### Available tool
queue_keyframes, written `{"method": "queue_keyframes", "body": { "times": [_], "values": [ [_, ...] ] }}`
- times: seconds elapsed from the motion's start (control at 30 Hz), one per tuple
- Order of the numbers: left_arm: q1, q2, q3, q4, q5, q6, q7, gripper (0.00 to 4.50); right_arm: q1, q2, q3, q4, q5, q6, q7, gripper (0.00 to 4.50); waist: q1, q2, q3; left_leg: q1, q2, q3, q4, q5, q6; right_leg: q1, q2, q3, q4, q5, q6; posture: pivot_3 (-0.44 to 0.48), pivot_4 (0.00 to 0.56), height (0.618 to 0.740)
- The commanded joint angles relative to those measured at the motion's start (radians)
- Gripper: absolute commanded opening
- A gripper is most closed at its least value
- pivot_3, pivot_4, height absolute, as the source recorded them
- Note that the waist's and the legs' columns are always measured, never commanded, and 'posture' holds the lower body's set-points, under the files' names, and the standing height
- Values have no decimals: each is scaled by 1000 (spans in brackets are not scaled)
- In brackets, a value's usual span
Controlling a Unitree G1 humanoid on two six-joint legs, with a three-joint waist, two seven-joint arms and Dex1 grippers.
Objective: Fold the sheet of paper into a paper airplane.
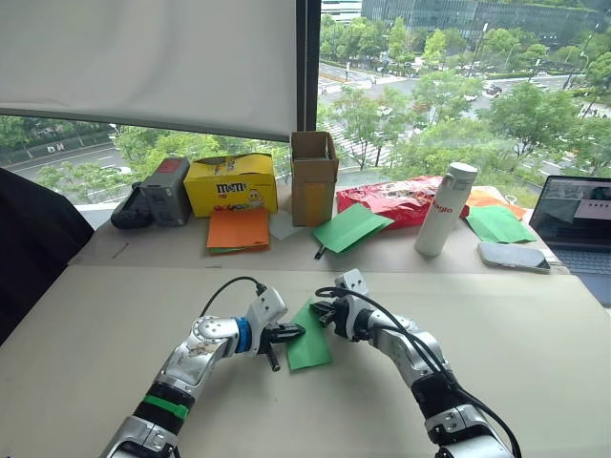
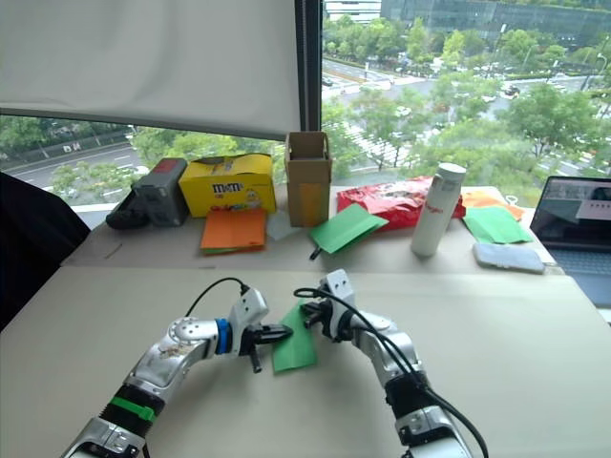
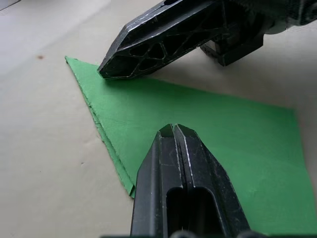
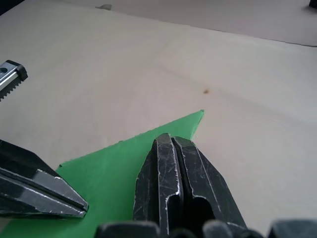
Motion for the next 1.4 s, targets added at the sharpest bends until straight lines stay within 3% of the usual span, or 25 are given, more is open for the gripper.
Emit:
{"method": "queue_keyframes", "body": {
  "times": [0.03,0.17,0.3,0.37,0.87,1.4],
  "values": [
    [-1,3,0,15,14,-5,0,46,-71,-3,-15,123,-41,-77,-10,0,-5,0,0,0,0,0,0,0,0,0,0,0,0,0,0,0,150,740],
    [0,1,2,18,15,-6,2,46,-102,-7,-13,169,-54,-145,21,0,-7,0,0,0,0,-1,0,0,0,-1,-1,1,1,0,0,0,150,740],
    [-1,-6,-1,30,20,-21,3,46,-29,-27,2,-21,-24,-402,168,0,-6,1,0,-2,1,-2,0,0,0,-1,-2,2,2,0,0,0,150,740],
    [-2,-5,-8,40,27,-36,-5,46,7,-52,27,-55,-50,-429,193,0,-7,1,0,-3,1,-2,0,0,0,-1,-2,1,2,0,0,0,150,740],
    [-56,4,-7,132,44,-95,-49,46,250,-160,113,-224,-105,-361,271,0,-6,1,1,-4,1,-1,-1,0,0,-1,0,1,0,-1,0,0,150,740],
    [-99,-15,-12,213,60,-144,-84,46,447,-392,140,-538,-68,-246,417,0,17,0,1,-4,-1,0,0,0,1,1,5,0,-2,-2,3,0,150,740]
  ]
}}
